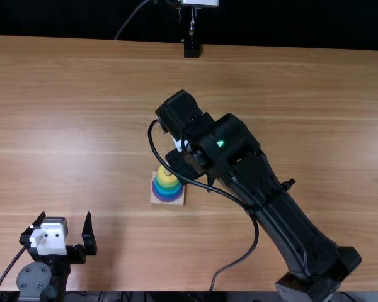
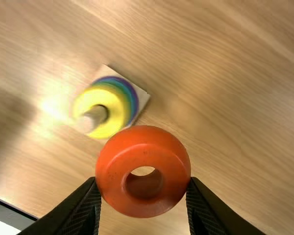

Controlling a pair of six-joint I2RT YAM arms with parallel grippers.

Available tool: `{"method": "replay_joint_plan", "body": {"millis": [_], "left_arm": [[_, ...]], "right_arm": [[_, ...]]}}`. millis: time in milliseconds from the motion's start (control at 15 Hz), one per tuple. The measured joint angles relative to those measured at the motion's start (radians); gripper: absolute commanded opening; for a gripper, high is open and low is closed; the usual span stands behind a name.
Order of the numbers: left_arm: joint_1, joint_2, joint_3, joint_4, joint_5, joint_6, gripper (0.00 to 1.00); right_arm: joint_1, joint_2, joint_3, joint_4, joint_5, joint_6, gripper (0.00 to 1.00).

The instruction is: Build the Hanoi tower: stack the rings onto the peg from bottom to top in this color order: purple, dark blue, light blue, dark green, light green, yellow, orange.

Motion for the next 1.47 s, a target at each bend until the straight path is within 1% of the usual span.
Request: {"method": "replay_joint_plan", "body": {"millis": [200,333,667,1333,1400,1467], "left_arm": [[0.0,0.0,0.0,0.0,0.0,0.0,1.0],[0.0,0.0,0.0,0.0,0.0,0.0,1.0],[0.0,0.0,0.0,0.0,0.0,0.001,1.0],[0.0,0.0,0.0,0.0,0.0,0.001,1.0],[0.0,0.0,0.0,0.0,0.0,0.0,1.0],[0.0,0.0,0.0,0.0,0.0,0.0,1.0]], "right_arm": [[0.044,0.001,0.015,0.0,-0.001,0.01,0.0],[0.058,0.002,0.015,0.001,-0.001,0.011,0.0],[0.058,0.068,0.019,0.011,-0.001,0.015,0.0],[0.058,0.119,0.019,0.018,-0.003,0.022,0.0],[0.058,0.119,0.019,0.017,-0.003,0.022,0.48],[0.058,0.119,0.019,0.017,-0.004,0.022,1.0]]}}
